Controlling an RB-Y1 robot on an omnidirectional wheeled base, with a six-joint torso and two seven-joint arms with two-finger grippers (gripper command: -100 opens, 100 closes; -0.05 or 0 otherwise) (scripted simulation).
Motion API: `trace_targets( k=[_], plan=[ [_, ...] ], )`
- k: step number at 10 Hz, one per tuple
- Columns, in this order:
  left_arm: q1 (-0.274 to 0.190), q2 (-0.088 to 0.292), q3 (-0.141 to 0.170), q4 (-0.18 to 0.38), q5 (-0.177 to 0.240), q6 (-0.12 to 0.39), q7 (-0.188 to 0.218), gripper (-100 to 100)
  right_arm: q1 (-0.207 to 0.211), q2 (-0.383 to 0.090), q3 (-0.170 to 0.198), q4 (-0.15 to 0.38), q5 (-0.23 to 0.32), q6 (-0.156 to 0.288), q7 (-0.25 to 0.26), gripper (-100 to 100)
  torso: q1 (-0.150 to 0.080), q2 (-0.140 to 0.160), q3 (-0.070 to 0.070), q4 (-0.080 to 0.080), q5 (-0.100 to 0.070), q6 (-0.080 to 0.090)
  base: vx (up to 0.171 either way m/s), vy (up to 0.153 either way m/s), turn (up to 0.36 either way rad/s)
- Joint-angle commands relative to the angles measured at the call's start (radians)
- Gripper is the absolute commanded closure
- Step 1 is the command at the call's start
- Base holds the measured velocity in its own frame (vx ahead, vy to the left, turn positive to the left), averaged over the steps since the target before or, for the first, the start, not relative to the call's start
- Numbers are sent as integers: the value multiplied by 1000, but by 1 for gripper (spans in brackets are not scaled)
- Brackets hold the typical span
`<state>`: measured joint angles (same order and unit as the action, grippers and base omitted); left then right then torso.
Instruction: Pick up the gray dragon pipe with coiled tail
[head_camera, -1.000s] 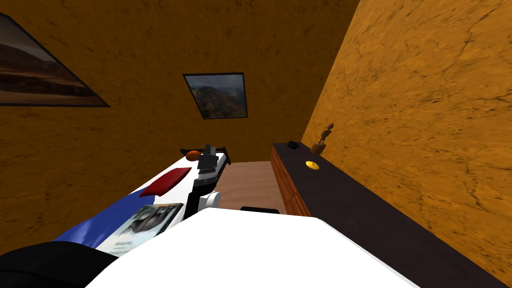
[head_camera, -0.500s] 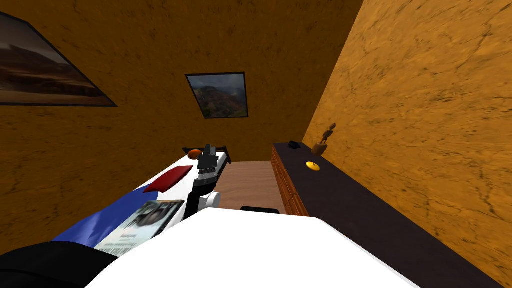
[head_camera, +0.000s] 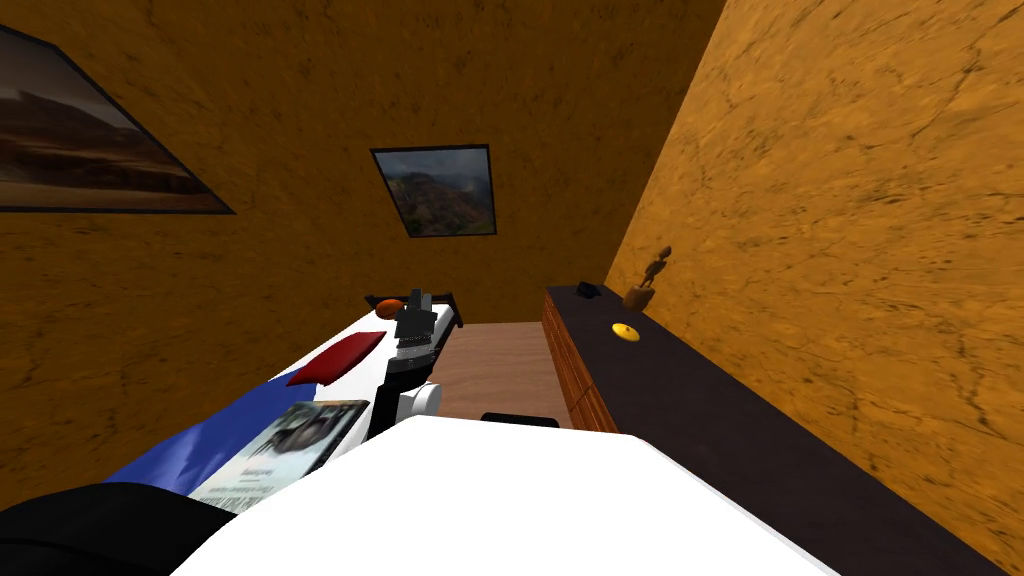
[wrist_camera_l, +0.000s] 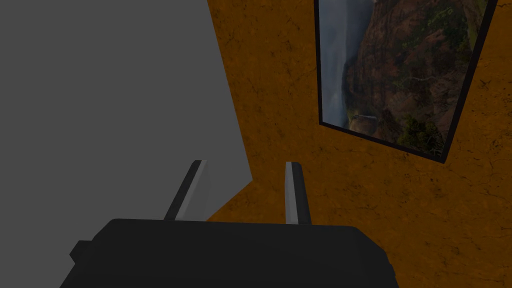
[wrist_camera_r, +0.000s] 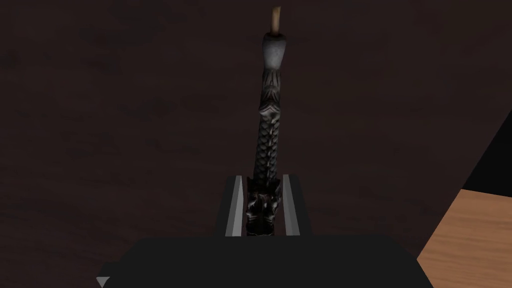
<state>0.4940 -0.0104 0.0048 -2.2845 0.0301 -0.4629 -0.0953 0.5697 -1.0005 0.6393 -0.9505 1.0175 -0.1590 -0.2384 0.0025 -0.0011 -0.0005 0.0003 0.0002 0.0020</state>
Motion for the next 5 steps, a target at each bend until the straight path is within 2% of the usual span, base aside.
trace_targets(
  k=[1,2,3,4,5],
  plan=[
    [0,0,0,0,0,0,0,0,0,0,0,0,0,0,0,0,0,0,0,0,0,0,0,0,0],
    [0,0,0,0,0,0,0,0,11,-36,-8,-25,7,-12,-16,100,0,0,0,0,0,0,14,40,-91],
    [0,0,0,0,0,0,0,0,18,-55,-10,-40,10,-18,-26,100,2,0,0,0,1,1,15,64,-90],
    [0,0,0,0,0,0,0,0,14,-49,2,-39,7,-5,-28,100,4,-1,0,0,1,0,4,29,-16],
    [0,0,0,0,0,0,0,0,14,-50,1,-39,8,-7,-30,0,3,0,0,0,1,0,1,6,1]
  ],
)
